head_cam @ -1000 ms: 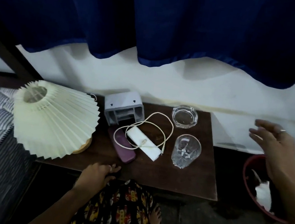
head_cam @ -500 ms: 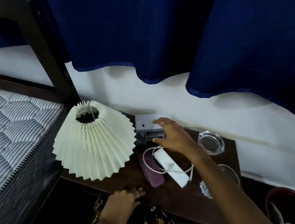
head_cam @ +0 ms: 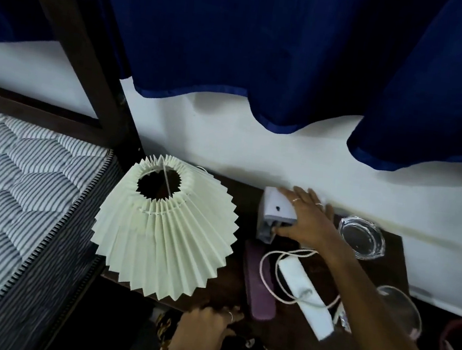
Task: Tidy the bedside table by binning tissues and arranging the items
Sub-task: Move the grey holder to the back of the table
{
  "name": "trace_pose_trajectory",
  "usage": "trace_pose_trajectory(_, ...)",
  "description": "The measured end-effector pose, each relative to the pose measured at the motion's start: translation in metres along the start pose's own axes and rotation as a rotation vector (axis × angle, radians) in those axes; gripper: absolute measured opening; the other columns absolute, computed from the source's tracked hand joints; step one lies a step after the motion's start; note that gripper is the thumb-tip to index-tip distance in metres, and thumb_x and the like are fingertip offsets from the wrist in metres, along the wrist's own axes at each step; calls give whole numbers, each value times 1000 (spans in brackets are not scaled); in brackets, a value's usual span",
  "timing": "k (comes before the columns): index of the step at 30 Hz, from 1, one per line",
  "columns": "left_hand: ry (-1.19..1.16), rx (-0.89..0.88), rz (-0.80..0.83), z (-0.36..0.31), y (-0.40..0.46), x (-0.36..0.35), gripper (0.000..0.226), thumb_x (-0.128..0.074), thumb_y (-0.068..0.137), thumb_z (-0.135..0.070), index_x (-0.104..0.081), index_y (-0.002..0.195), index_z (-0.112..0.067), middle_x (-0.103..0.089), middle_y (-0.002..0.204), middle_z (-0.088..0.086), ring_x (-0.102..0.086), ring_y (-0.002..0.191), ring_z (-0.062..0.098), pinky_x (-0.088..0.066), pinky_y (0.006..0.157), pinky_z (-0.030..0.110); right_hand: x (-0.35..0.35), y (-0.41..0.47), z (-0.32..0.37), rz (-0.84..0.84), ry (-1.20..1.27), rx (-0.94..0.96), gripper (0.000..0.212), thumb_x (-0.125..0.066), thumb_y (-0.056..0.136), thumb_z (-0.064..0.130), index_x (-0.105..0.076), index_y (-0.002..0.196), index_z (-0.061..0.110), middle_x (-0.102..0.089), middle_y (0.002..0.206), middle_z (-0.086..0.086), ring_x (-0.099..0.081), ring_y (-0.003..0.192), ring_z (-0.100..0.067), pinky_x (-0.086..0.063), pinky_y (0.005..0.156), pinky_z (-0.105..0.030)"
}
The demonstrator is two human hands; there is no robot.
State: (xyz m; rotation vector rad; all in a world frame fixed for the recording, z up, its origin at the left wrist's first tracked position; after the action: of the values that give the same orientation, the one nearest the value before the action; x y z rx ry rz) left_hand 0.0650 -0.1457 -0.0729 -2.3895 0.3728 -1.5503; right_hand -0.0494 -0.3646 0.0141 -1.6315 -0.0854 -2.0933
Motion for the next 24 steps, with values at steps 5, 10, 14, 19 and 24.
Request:
trace_pose_trajectory(5,37,0,-11,-10,-8,15,44,-47,94,-39,-36,135,-50,-55,134,-2,-43,130,23,-37,103,33,4,-2,-16,12,7,-31,97,-75,69,44,-14,144,46,-6,160,9,4,147,-19,-1,115,-55)
trace_pose_trajectory(10,22,-39,-111,-18,-14,27,45,-56,88,-41,-43,130,-50,-60,128,-12,-54,121,19,-43,99,28,3,0,-15,41,2,-32,98,-75,69,49,-12,145,45,-4,160,7,6,147,-21,0,115,-57)
trace_pose_trajectory(14,77,-140,-97,-23,-12,28,57,-82,35,-66,-67,89,-55,-68,79,-34,-65,66,-8,-50,65,9,6,8,2,125,42,11,99,-70,66,63,-16,146,42,-2,160,5,8,147,-19,5,113,-57)
trace_pose_trajectory(19,27,-167,-122,-14,-5,27,39,-69,48,-62,-68,86,-55,-66,85,-38,-64,68,-12,-52,65,10,21,41,58,-26,189,220,69,-62,81,53,-37,141,30,-28,154,2,-19,144,-19,-10,118,-46)
trace_pose_trajectory(24,17,-167,-10,-1,1,0,31,-46,69,-52,-68,92,-49,-71,89,-27,-70,77,0,-57,60,20,14,83,102,-4,326,374,45,-66,86,28,-53,128,20,-49,140,-3,-46,128,-22,-35,108,-36)
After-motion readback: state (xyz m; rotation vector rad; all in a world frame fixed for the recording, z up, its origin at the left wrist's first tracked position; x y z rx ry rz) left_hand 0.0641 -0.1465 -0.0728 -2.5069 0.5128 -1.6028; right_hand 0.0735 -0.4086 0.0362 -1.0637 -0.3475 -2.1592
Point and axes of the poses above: each hand's wrist, its own y-axis towards the middle knuckle, its own x-axis out of the back of the hand, z = x × y, the point moved 8 cm from there along y, towards the middle knuckle
